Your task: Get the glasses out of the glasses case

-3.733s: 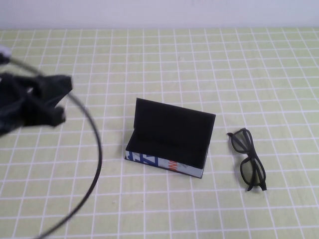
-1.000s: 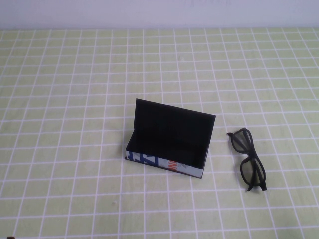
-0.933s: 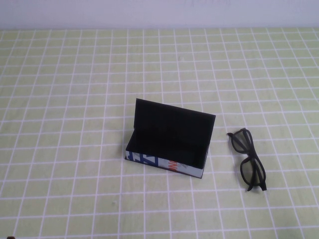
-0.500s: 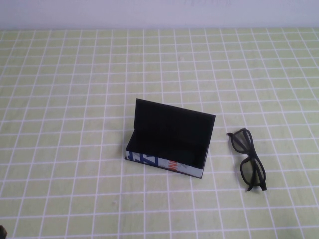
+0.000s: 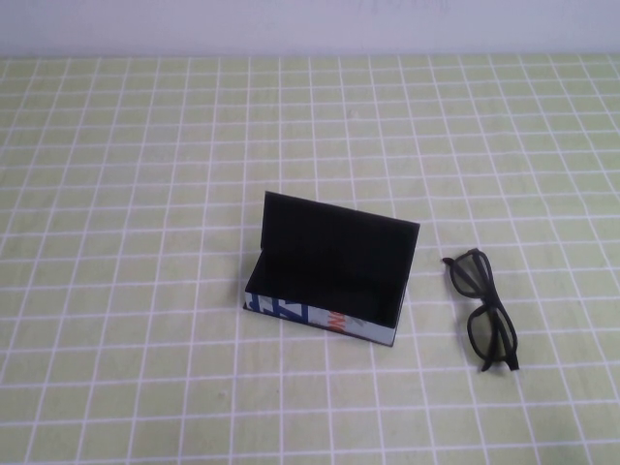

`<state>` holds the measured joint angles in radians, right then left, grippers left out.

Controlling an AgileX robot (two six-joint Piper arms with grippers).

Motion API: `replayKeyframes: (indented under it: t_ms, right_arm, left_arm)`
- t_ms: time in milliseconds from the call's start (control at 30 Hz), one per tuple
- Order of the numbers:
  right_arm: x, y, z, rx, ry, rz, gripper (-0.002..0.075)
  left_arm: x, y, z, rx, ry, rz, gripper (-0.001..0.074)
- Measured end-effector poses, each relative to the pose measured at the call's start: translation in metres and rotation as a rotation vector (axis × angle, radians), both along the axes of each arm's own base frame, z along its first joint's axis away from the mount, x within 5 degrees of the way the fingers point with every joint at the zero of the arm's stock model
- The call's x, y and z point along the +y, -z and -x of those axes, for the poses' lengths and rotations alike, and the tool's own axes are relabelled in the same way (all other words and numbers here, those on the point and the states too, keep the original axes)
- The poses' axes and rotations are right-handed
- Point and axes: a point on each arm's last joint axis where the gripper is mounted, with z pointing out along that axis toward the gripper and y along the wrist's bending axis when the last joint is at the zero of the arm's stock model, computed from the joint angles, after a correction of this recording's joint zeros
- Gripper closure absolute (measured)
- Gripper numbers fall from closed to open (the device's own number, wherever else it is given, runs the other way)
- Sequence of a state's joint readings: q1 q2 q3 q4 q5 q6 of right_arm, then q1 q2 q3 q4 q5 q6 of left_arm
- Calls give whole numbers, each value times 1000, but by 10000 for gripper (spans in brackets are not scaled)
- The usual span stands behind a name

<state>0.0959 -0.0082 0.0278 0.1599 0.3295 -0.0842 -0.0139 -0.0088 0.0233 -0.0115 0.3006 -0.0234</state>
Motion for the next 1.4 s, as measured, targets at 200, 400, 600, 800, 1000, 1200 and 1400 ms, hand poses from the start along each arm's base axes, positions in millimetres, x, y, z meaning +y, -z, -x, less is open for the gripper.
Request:
replayKeyframes:
  t_ms: [200,400,600,800,1000,1200,1400]
  right_arm:
    - [0,0,0,-1,0,0,743]
    - [0,0,0,-1,0,0,743]
    - [0,0,0,-1,0,0,743]
    - [0,0,0,-1,0,0,743]
    - [0,0,0,-1,0,0,743]
    - [0,0,0,-1,0,0,743]
    - [0,0,0,-1,0,0,743]
  left_arm:
    - [0,5,1,53,0,-3,739]
    - [0,5,1,53,0,-5,739]
    - [0,5,1,55,0,-5,739]
    - [0,5,1,55,-1,-12,739]
    - [0,5,1,55,-1,-12,739]
    - [0,5,1,55,-1,-12,739]
    - [0,5,1,55,-1,-12,739]
